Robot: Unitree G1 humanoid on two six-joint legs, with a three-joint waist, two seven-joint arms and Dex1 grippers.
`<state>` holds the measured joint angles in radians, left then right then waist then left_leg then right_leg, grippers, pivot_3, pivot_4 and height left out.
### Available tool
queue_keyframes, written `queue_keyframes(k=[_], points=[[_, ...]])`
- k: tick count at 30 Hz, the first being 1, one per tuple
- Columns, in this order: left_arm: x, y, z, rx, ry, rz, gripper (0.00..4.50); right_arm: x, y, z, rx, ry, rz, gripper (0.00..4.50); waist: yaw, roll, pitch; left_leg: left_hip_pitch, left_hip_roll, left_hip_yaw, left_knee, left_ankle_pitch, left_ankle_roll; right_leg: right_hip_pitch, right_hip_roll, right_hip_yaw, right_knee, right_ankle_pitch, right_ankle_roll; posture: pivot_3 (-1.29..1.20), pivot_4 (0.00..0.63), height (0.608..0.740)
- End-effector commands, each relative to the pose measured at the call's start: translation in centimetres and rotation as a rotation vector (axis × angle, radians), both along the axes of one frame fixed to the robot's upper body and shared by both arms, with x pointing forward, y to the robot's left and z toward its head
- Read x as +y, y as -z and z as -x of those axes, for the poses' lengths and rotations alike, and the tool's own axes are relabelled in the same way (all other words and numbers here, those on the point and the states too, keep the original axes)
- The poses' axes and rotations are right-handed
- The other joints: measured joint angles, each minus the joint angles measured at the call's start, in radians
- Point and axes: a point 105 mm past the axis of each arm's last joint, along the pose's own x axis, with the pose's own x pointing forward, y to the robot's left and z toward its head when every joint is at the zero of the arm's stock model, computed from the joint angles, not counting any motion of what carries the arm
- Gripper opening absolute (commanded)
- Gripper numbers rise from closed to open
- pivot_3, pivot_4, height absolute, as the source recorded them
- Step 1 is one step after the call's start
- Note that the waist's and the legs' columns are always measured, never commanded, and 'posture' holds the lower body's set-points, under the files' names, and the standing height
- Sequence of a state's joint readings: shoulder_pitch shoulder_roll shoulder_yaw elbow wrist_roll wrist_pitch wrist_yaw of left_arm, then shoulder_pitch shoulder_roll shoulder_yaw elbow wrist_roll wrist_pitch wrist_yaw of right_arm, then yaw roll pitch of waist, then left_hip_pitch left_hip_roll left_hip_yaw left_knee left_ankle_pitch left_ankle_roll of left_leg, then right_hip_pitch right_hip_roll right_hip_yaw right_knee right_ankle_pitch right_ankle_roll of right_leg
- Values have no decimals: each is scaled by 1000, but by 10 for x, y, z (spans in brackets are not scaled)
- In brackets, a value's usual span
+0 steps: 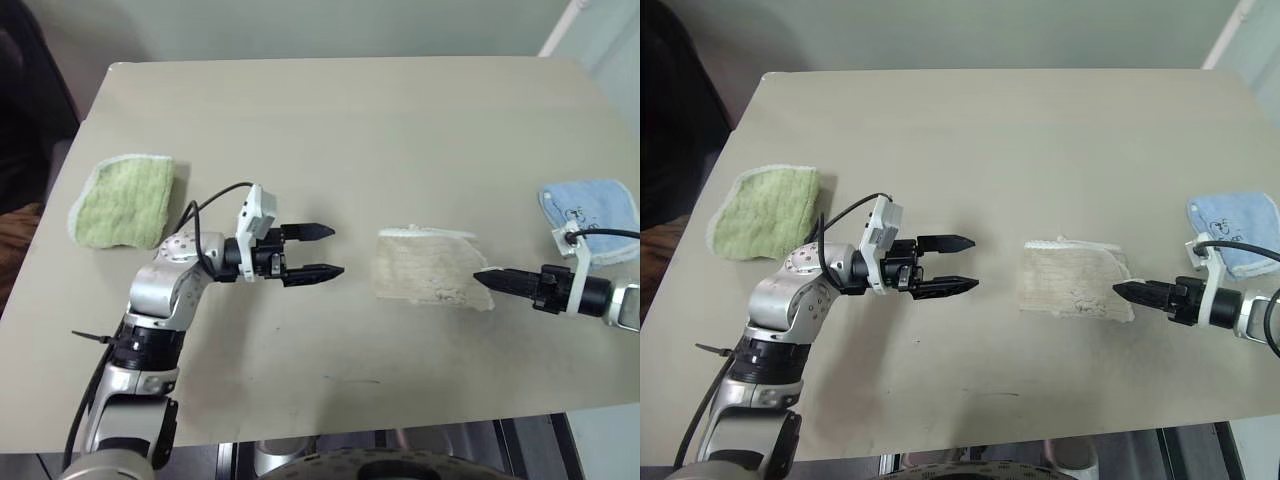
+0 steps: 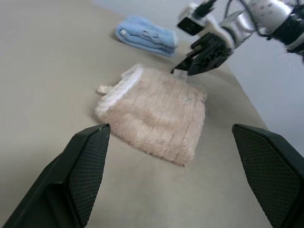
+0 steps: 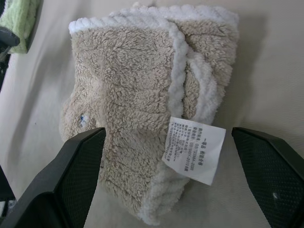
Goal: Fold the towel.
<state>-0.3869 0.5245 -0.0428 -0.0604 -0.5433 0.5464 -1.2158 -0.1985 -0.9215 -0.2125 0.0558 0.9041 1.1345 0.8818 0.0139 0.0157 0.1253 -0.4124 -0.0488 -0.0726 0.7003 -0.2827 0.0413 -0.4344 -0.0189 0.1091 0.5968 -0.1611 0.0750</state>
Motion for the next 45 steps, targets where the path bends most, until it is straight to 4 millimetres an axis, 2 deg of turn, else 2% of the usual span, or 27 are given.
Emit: queue_keyframes(k=[1,7,11,15,19,28,32,37,40,43,45], points=[[-3,-8,5,-37,16,19,4432,14,6,-1,22,-56,-45,4500,-9,0,0,0,1,0,0,0,0,0,1,0,0,0,-1,0,150,740],[-8,-14,7,-39,15,84,4432,28,10,-4,41,-111,-77,4500,-19,-1,0,5,3,0,-1,1,-3,1,3,0,8,-2,-10,0,150,740],[-4,-5,9,-51,3,32,4432,38,11,-6,50,-156,-90,4500,-21,-1,0,10,8,0,-1,0,-5,3,8,1,13,-5,-16,0,150,740],[-3,-4,9,-55,-5,28,4432,43,12,-8,54,-185,-92,4500,-21,-1,0,11,13,-2,-2,-1,-7,2,14,1,14,-3,-22,0,150,740],[-4,-5,9,-60,-13,26,4500,48,10,-9,54,-211,-99,3269,-21,-1,1,11,15,-2,-2,-1,-7,2,16,1,14,-2,-24,0,150,740],[-8,-9,7,-77,-25,22,4500,49,10,-14,47,-203,-108,88,-19,-1,0,11,15,-2,-2,0,-9,2,16,1,13,-3,-24,0,150,740],[-9,-9,5,-84,-30,18,4500,46,8,-14,36,-187,-111,40,-19,-2,1,11,14,-2,-2,0,-10,2,15,1,13,-3,-24,0,150,740],[-12,-11,1,-99,-33,16,4500,43,-24,-13,-80,-158,-136,40,-16,-1,1,10,14,-2,-2,1,-11,1,15,1,13,-3,-24,0,150,740],[-12,-11,-1,-102,-35,18,4500,42,-31,-12,-102,-138,-145,40,-16,-1,1,9,14,-1,-2,2,-14,1,15,1,13,-3,-25,0,150,740],[-15,-11,-5,-112,-36,22,4500,36,-71,-12,-257,-50,-211,40,-15,-1,1,9,14,-1,-2,2,-14,0,15,1,13,-3,-24,0,150,740],[-17,-10,-7,-115,-33,23,4500,32,-84,-11,-310,3,-244,40,-12,-1,2,9,14,-1,-2,2,-14,0,15,1,13,-4,-24,0,150,740]])
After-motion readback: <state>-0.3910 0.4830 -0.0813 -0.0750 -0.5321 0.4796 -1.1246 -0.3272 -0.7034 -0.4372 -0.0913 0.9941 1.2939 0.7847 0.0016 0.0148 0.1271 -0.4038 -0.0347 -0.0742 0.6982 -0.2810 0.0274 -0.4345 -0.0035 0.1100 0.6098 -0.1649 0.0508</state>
